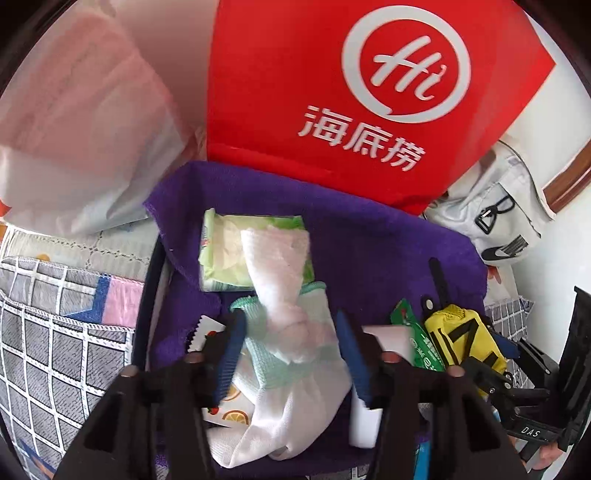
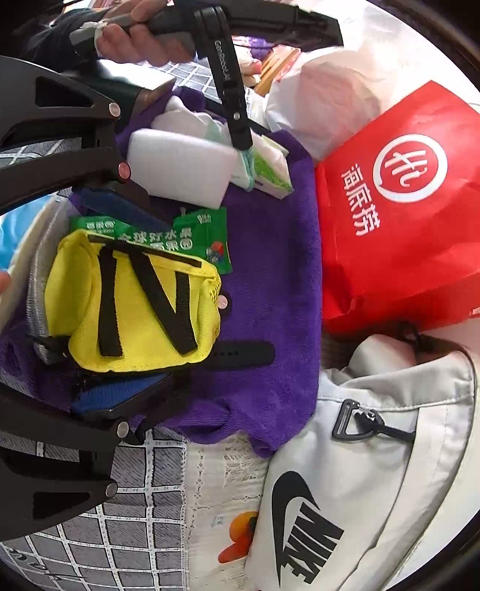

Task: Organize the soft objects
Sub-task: 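Open both tools to release the pouch and cloth onto the towel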

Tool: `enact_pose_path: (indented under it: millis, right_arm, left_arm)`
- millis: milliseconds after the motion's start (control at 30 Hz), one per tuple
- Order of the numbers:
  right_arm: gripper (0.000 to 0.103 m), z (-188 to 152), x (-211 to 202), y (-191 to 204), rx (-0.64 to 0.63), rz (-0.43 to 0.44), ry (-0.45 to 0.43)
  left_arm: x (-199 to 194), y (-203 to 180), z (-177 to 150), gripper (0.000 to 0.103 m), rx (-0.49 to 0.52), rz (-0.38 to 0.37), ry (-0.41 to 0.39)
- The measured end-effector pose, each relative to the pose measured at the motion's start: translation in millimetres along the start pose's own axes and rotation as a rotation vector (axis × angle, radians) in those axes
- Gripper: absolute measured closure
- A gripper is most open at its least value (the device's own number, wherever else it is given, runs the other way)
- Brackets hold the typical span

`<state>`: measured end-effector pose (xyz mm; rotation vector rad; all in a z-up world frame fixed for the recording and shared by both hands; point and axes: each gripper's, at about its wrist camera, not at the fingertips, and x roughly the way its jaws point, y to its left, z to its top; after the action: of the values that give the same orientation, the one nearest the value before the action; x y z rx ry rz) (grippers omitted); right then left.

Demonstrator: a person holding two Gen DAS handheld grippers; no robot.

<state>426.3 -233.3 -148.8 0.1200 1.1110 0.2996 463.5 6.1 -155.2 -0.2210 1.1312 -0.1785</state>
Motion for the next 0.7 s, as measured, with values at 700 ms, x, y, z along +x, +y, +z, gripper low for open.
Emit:
enact_pose_path:
  millis: [700]
  right_arm:
    - [0.020, -18.7, -95.5, 30.6, 0.008, -0.103, -0.167]
  left_arm:
    - [-84.7, -33.1, -47.4, 0.031, 0.075, 0.074, -0.094]
